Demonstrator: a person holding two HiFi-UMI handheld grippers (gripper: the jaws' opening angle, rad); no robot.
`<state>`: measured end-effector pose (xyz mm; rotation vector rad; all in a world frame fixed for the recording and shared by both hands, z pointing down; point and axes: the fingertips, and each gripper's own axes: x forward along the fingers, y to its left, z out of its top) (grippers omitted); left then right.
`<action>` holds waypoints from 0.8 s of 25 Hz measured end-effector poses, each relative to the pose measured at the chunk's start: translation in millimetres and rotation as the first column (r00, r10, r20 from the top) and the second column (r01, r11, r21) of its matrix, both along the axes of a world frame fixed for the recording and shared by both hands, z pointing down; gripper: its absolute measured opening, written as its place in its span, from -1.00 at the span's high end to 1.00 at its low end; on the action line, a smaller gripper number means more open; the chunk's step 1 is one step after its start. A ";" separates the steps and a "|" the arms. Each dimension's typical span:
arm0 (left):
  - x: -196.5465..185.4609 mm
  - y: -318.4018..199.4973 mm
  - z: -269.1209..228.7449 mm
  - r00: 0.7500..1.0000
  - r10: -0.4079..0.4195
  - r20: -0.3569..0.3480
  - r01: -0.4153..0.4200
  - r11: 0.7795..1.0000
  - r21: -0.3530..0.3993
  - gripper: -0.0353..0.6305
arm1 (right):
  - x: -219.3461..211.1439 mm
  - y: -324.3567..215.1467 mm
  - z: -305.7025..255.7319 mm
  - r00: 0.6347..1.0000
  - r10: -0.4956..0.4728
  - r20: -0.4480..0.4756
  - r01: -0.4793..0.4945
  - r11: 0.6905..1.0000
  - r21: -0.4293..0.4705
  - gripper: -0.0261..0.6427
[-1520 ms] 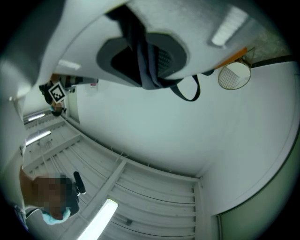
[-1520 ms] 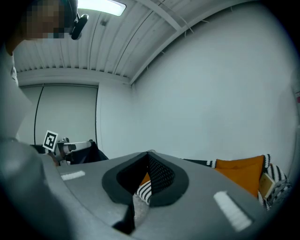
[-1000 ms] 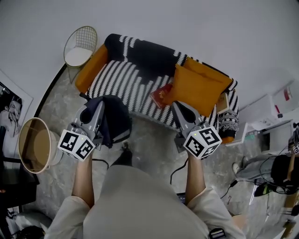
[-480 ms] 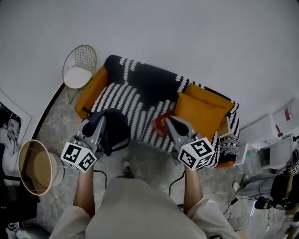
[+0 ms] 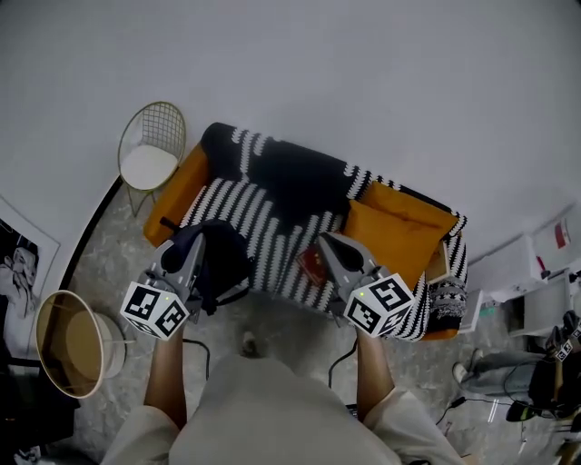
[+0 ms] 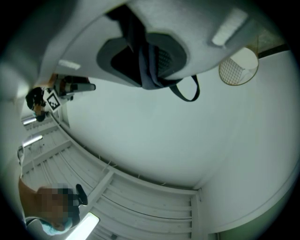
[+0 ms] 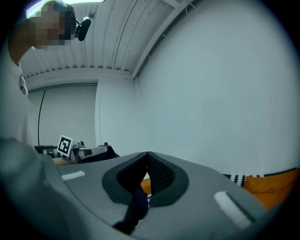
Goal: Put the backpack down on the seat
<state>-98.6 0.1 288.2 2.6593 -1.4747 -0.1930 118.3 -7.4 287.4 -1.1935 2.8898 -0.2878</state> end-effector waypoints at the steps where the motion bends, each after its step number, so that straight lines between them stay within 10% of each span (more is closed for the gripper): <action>1: -1.7 -4.9 1.8 1.000 0.002 0.002 -0.002 1.000 -0.003 0.79 | -2.7 -4.4 1.0 1.000 -0.004 0.003 0.004 1.000 -0.007 0.91; 20: -27.8 -75.0 33.6 0.998 0.059 0.008 -0.058 0.996 -0.072 0.79 | -46.4 -72.7 22.8 1.000 -0.012 0.006 0.012 0.999 -0.040 0.91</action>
